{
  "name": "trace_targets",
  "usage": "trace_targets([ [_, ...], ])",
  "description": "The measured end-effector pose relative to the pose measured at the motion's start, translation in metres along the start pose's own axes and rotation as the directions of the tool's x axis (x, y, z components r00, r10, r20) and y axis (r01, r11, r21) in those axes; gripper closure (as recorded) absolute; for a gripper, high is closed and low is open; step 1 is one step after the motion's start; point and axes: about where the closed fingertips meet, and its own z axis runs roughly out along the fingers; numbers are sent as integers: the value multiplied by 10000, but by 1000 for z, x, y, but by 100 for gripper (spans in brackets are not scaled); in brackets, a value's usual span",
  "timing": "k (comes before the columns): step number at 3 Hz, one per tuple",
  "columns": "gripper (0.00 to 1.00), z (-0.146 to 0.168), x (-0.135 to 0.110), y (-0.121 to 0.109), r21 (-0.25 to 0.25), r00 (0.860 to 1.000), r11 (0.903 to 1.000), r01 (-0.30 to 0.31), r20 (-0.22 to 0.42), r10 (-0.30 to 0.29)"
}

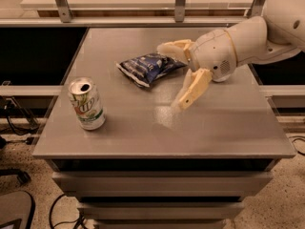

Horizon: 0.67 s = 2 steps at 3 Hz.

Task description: Knock 7up can over

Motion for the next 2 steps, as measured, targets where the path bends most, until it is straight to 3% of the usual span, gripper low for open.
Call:
trace_targets([
  [2, 0, 22, 27, -13, -8, 9887, 9991, -428, 1434, 424],
])
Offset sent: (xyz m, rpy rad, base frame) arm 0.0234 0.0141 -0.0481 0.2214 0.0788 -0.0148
